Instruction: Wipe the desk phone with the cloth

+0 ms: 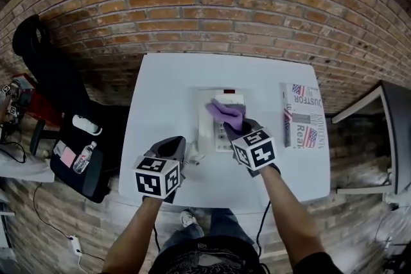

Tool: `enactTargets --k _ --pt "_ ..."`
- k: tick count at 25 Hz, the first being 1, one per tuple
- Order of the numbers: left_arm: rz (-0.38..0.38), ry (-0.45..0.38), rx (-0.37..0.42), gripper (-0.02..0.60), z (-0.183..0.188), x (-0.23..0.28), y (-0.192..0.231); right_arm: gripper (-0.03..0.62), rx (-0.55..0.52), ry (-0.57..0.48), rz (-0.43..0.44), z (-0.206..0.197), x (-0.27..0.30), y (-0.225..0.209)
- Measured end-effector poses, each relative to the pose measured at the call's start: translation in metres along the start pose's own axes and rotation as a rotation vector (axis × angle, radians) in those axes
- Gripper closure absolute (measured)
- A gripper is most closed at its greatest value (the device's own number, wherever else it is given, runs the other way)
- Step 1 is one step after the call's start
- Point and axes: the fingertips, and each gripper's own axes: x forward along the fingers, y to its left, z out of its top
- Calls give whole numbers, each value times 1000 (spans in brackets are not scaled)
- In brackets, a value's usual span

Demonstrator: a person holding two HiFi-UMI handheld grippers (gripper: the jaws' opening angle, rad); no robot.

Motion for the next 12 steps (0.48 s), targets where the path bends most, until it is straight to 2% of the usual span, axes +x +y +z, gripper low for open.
enactTargets --k 12 --pt "-13 6 17 577 -23 -27 -1 549 47 0 -25 -29 -16 26"
